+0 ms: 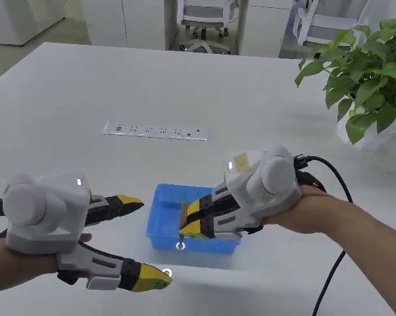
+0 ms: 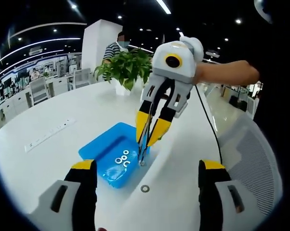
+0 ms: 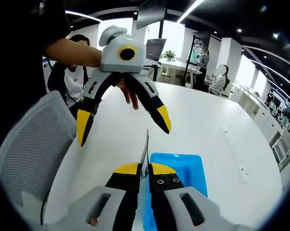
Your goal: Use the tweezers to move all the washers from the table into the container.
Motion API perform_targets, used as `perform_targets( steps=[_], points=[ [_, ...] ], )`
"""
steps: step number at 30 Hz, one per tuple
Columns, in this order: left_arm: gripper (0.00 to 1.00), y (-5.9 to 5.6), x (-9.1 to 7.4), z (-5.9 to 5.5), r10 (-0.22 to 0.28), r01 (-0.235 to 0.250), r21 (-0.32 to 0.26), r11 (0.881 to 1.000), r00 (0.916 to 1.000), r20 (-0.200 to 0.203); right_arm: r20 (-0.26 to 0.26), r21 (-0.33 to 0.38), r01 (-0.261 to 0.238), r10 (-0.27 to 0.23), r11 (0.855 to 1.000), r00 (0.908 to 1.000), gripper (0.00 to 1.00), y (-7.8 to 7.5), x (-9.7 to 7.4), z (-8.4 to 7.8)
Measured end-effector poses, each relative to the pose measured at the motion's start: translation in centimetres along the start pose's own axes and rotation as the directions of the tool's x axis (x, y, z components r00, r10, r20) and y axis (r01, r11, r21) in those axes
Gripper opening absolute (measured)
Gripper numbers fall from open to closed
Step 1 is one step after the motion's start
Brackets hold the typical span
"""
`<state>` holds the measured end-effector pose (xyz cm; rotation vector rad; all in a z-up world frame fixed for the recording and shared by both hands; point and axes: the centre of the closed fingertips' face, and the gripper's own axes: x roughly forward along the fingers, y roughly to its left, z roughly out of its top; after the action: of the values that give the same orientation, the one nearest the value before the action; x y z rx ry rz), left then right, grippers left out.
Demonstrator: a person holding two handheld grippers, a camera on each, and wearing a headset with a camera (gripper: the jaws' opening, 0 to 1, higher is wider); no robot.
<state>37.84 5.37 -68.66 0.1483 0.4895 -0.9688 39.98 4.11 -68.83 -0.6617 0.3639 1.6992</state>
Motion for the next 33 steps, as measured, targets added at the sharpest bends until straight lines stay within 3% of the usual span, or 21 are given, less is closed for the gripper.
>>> perform_targets(
  steps=[5,13,33],
  points=[
    [0.99,0.3,-0.2,0.0,0.021,-0.021,-0.008,1.0,0.9998,0.007,0.014,-0.001,0.014,-0.014,1.0,0.9998,0.08,-1.0,-0.4,0.5],
    [0.99,0.5,-0.7,-0.1,0.036,-0.036,-0.029,0.999,0.9993,0.008,0.017,-0.006,0.033,-0.033,0.999,0.9993,0.08,-2.6,-0.6,0.6],
    [0.99,1.2,-1.3,-0.8,0.065,-0.065,-0.038,0.997,0.9979,0.001,-0.011,0.001,0.026,-0.026,1.0,0.9996,0.08,-4.4,2.1,-2.2]
  ],
)
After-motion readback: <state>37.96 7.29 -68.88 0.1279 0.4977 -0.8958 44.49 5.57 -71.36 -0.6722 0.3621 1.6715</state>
